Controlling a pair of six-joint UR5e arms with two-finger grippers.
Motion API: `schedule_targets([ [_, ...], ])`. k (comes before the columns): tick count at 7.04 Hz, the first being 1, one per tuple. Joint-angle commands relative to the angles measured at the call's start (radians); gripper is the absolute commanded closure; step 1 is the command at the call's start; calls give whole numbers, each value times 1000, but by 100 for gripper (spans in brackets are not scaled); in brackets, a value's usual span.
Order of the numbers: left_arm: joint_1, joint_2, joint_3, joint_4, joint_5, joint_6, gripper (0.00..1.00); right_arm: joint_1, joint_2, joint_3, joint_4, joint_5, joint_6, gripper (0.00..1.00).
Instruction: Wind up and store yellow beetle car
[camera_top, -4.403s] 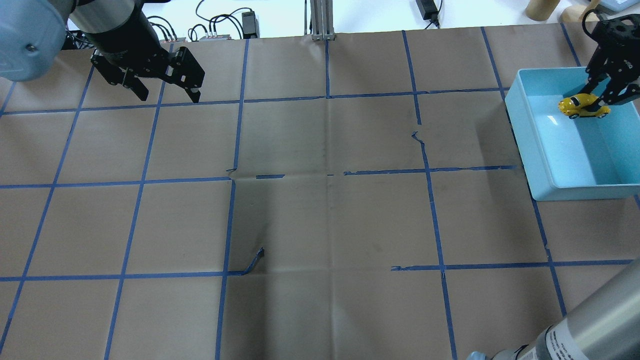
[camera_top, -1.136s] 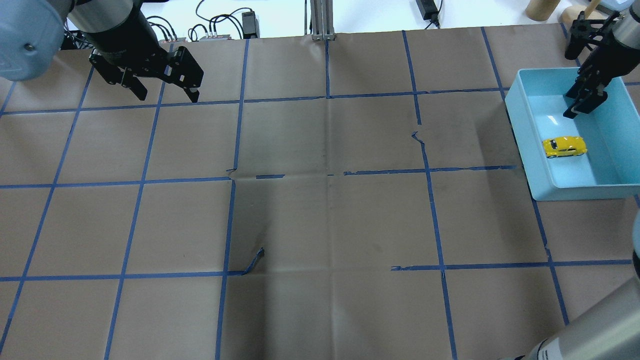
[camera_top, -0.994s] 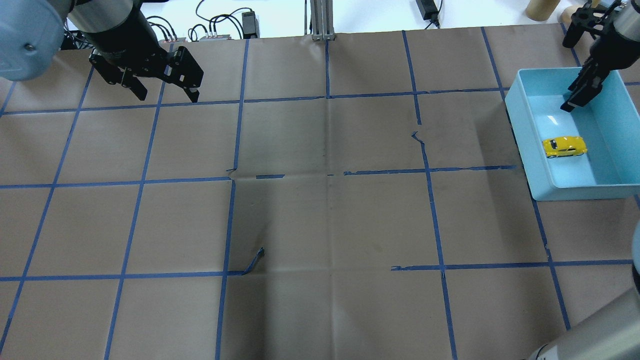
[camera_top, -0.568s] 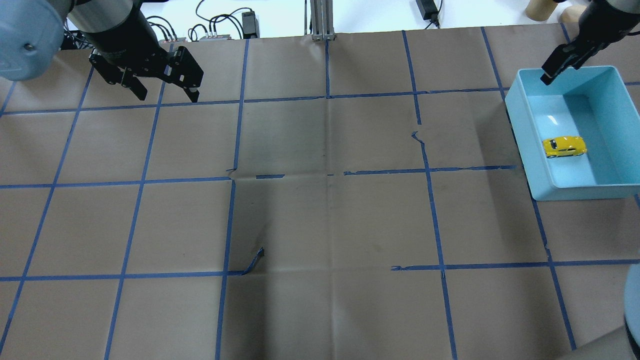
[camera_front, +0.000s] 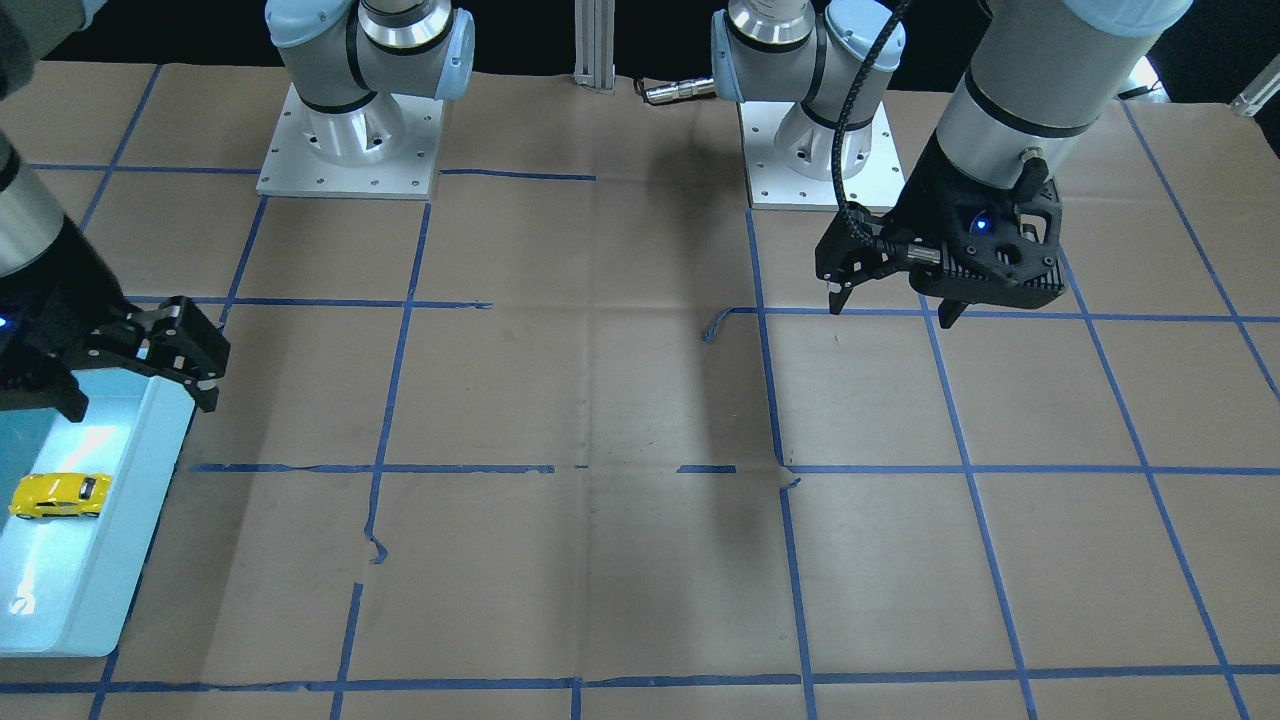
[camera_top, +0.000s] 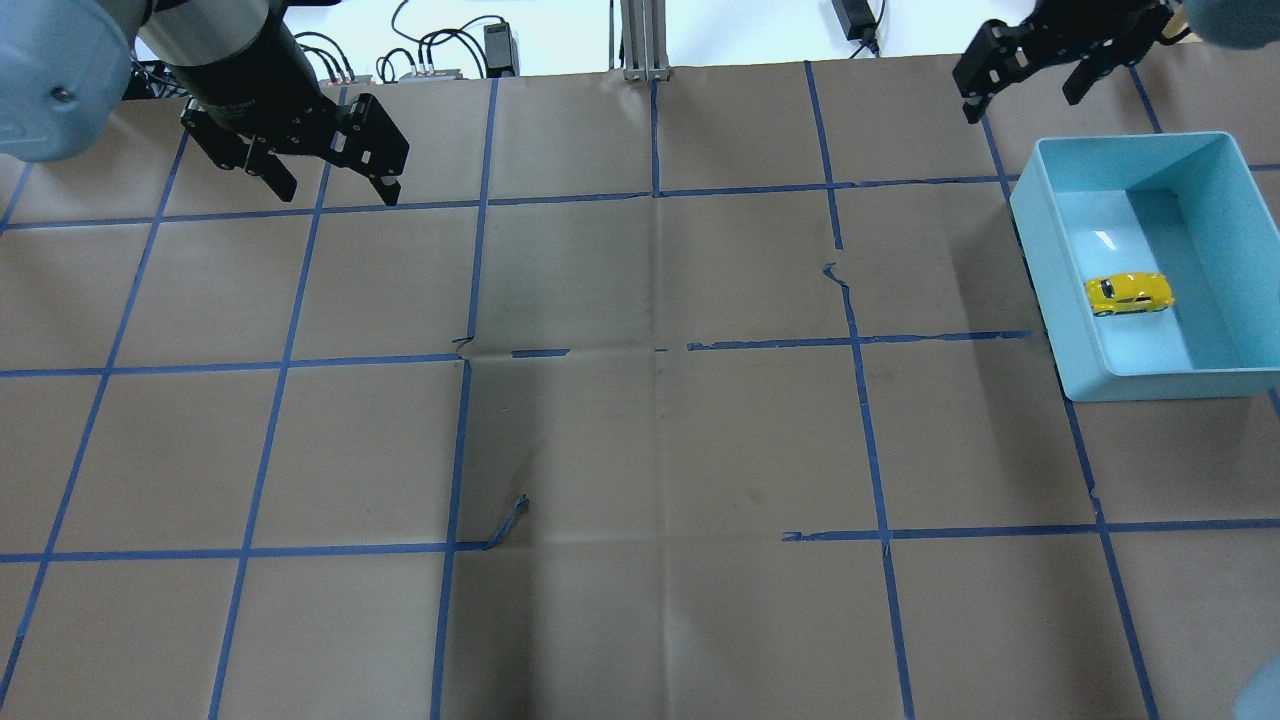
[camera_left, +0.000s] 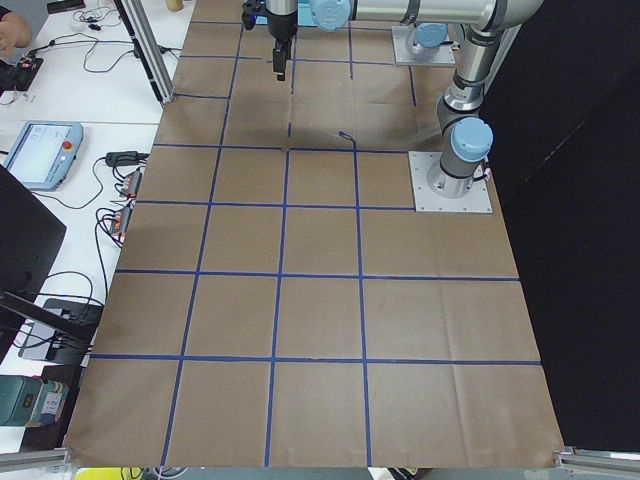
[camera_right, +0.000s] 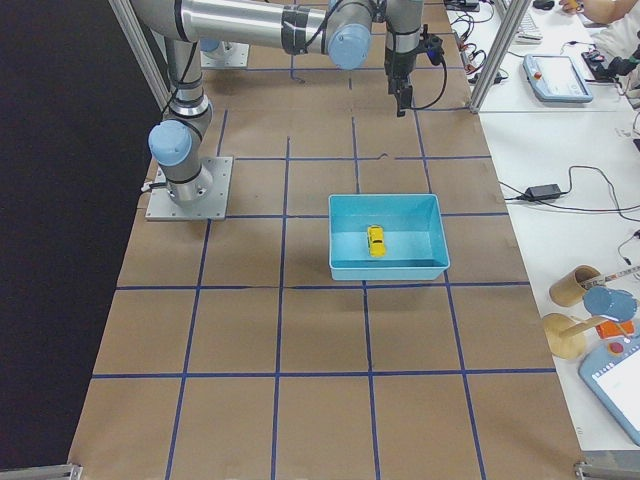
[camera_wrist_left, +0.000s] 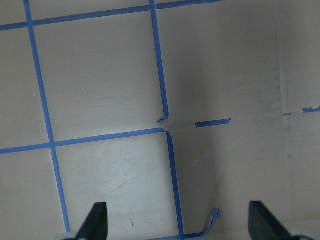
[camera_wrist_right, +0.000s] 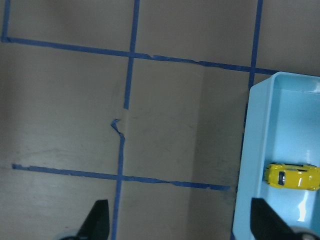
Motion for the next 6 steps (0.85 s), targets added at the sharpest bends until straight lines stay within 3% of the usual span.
schedule_targets([
  [1, -1, 0, 0, -1, 2, -1, 0, 67, -8, -31, 79, 8, 142, 0],
  [2, 0, 0, 0, 0, 0, -1, 0, 70, -14, -32, 141, 21, 179, 0],
  [6, 2, -10, 6, 2, -3, -1, 0, 70, -57, -23, 208, 49, 210, 0],
])
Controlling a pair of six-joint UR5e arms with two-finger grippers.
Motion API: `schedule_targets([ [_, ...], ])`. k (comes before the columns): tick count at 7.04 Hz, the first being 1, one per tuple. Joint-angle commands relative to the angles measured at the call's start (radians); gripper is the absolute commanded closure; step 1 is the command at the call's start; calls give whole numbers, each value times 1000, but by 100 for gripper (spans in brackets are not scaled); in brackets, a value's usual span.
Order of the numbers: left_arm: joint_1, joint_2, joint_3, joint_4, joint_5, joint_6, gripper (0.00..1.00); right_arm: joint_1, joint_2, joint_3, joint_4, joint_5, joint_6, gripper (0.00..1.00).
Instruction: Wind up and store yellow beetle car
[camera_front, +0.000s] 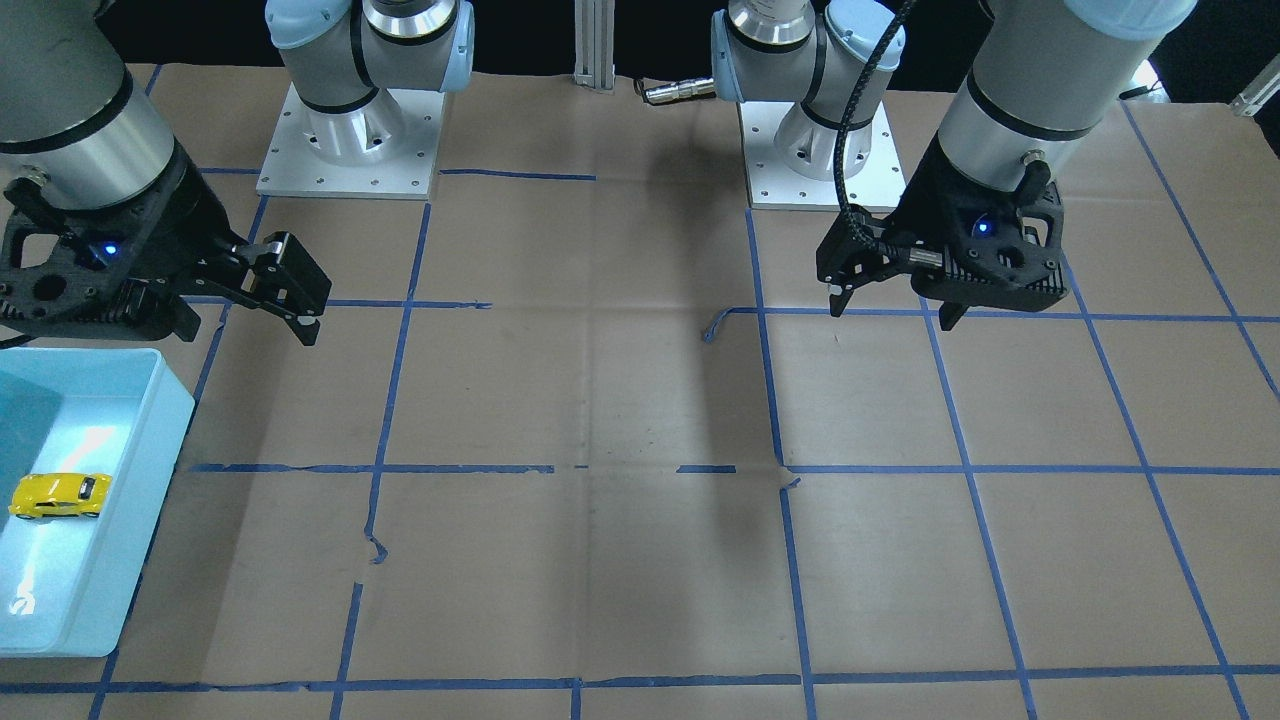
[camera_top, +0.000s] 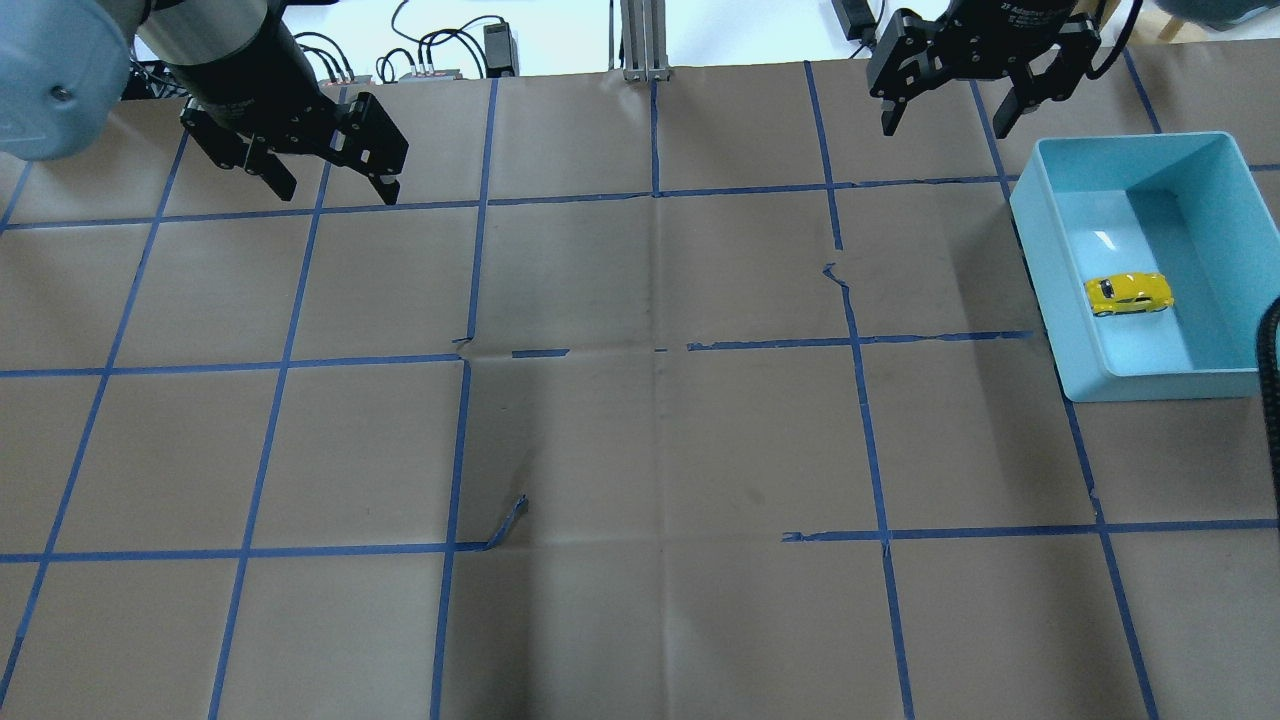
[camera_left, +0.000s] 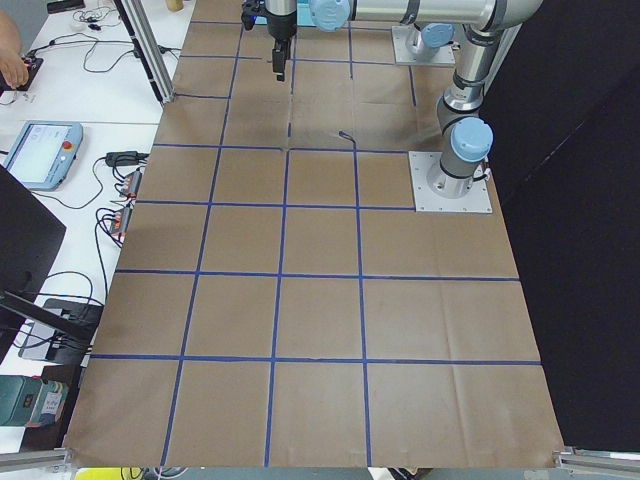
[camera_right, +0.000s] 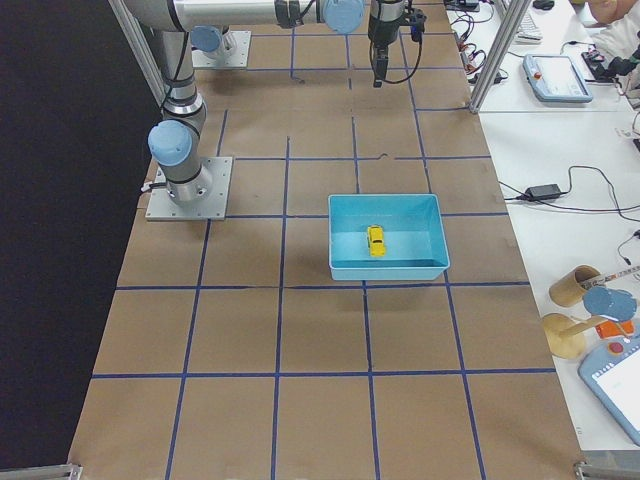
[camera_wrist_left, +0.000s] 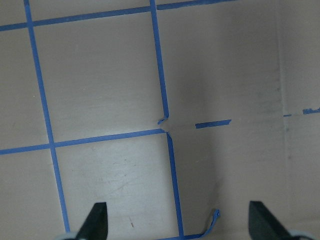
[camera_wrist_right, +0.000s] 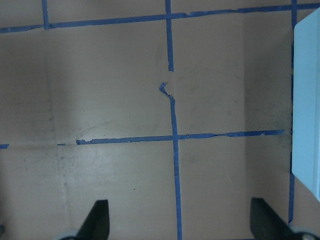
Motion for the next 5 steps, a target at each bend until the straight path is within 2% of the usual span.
schedule_targets([
  [1, 0, 2, -4, 0, 0, 1, 0, -1, -21, 4, 44, 2, 1, 0],
  [5, -2, -3, -2, 0, -2, 0, 0, -3, -23, -4, 56, -10, 9, 0],
])
